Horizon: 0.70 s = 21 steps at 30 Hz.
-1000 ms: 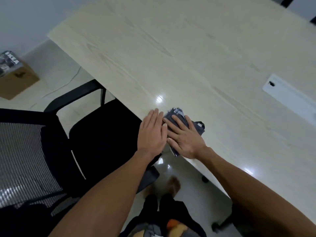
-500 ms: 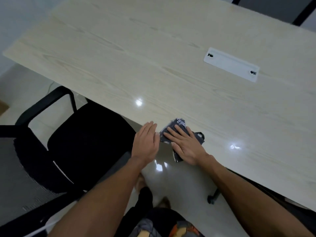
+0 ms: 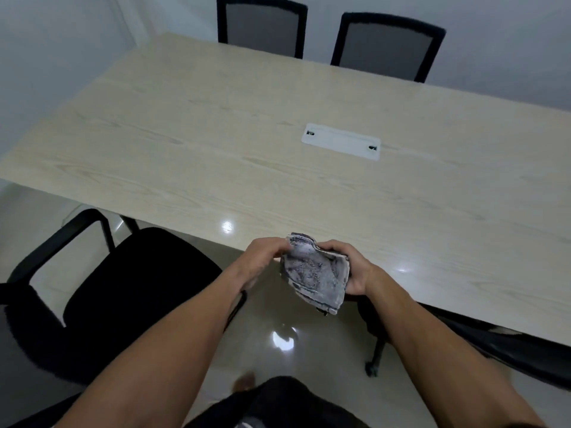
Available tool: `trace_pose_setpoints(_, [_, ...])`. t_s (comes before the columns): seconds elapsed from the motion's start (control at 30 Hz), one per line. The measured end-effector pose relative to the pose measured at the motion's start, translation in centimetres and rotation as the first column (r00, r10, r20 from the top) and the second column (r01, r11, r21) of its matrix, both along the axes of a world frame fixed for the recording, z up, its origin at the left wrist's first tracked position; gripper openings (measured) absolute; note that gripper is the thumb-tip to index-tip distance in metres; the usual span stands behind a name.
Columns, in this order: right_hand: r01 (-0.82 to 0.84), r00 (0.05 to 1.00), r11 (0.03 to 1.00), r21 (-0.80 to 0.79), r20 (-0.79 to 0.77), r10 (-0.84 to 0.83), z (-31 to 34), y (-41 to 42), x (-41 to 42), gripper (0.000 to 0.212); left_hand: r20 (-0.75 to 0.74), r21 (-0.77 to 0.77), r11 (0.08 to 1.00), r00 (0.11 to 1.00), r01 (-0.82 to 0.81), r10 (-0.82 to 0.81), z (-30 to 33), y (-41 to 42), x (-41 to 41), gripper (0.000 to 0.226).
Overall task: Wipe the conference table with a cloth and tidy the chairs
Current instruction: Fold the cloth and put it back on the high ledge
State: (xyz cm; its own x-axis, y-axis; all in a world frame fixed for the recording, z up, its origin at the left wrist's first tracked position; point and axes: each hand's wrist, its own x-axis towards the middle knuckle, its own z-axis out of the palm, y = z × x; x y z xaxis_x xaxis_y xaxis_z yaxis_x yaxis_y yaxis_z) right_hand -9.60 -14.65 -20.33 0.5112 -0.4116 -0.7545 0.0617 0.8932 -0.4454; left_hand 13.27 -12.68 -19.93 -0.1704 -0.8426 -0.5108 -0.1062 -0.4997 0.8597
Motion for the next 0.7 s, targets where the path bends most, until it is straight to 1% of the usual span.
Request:
trace_pose_setpoints(0.07, [0.015, 0.995, 1.0, -0.006, 0.099, -0.014, 1.1, -0.1, -0.8, 0.075, -0.022, 0.008, 0.997, 0.997, 0.071, -0.07, 2.0, -0.6, -0.1, 0.018])
trace_pose_setpoints(0.13, [0.076, 0.99, 0.997, -0.02, 0.12, -0.073, 2.1, -0.7, -0.7, 0.075, -0.028, 0.03, 0.995, 0.995, 0.092, -0.092, 3.3, -1.6, 0.1, 0.017])
trace_pose_setpoints(0.2, [0.139, 0.982, 0.99, -0.023, 0.13, -0.135, 3.0, -1.3, -0.5, 0.076, -0.064, 0.034, 0.995, 0.993, 0.097, -0.095, 4.0, -2.5, 0.2, 0.016])
trace_pose_setpoints(0.27, [0.215, 0.964, 0.977, -0.018, 0.167, -0.209, 3.8, -1.6, -0.1, 0.087, -0.094, 0.037, 0.997, 0.994, 0.065, -0.061, 4.2, -3.2, 0.3, 0.014])
trace_pose_setpoints(0.33, [0.269, 0.949, 0.962, -0.035, 0.177, -0.259, 4.1, -1.9, -0.2, 0.099, -0.05, 0.029, 0.999, 0.998, 0.034, -0.032, 4.1, -4.1, 0.8, 0.015])
trace_pose_setpoints(0.37, [0.295, 0.942, 0.954, -0.046, 0.184, -0.282, 4.2, -1.8, -0.2, 0.1, -0.019, 0.025, 0.999, 0.999, 0.031, -0.03, 4.0, -4.4, 1.1, 0.022])
trace_pose_setpoints(0.4, [0.327, 0.933, 0.943, -0.058, 0.177, -0.313, 4.1, -1.7, -0.3, 0.095, 0.01, 0.025, 0.999, 1.0, 0.025, -0.026, 3.8, -4.7, 1.5, 0.029])
trace_pose_setpoints(0.43, [0.36, 0.925, 0.93, -0.076, 0.157, -0.345, 4.0, -1.6, -0.3, 0.083, 0.033, 0.023, 0.999, 0.999, 0.025, -0.026, 3.7, -4.9, 1.7, 0.032])
trace_pose_setpoints(0.5, [0.402, 0.915, 0.907, -0.128, 0.08, -0.395, 3.7, -1.4, -0.1, 0.05, 0.063, 0.003, 1.0, 0.998, 0.028, -0.028, 3.6, -5.2, 2.0, 0.025])
trace_pose_setpoints(0.53, [0.413, 0.91, 0.897, -0.156, 0.037, -0.413, 3.5, -1.5, -0.1, 0.036, 0.073, -0.011, 1.0, 0.997, 0.028, -0.027, 3.6, -5.4, 2.0, 0.02])
trace_pose_setpoints(0.57, [0.415, 0.905, 0.891, -0.184, -0.01, -0.424, 3.4, -1.4, 0.1, 0.028, 0.084, -0.027, 0.999, 0.996, 0.031, -0.029, 3.8, -5.5, 1.9, 0.016])
trace_pose_setpoints(0.63, [0.421, 0.891, 0.879, -0.223, -0.082, -0.447, 3.3, -1.4, 0.4, 0.025, 0.11, -0.052, 0.997, 0.993, 0.057, -0.051, 4.3, -5.5, 1.5, 0.015])
trace_pose_setpoints(0.7, [0.447, 0.857, 0.853, -0.27, -0.145, -0.495, 3.4, -1.2, 0.3, 0.025, 0.125, -0.06, 0.994, 0.989, 0.092, -0.084, 4.6, -5.6, 1.1, 0.021])
